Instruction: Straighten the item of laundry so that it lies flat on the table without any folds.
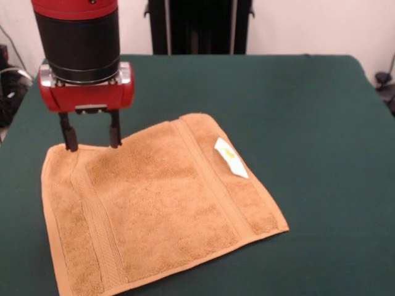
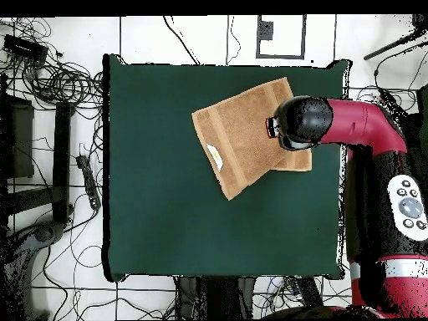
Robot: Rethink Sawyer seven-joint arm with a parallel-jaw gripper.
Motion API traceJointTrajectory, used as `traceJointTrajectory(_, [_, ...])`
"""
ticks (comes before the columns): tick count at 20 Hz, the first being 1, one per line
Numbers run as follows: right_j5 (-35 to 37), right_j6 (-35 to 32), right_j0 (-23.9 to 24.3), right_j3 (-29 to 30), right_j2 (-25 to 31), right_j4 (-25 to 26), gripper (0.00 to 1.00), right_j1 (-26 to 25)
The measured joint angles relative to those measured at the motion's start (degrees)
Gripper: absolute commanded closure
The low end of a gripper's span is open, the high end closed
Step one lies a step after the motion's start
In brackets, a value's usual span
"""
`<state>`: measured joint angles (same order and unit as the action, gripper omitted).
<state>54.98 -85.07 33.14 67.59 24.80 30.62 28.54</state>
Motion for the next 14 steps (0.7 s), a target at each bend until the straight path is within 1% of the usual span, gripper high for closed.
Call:
traceJointTrajectory(9, [0.0, 0.0, -0.7, -0.1, -0.2, -4.4, 0.00, 0.0])
traceJointTrajectory(14, [0.0, 0.0, -1.7, -0.1, -0.9, -5.6, 0.00, 0.0])
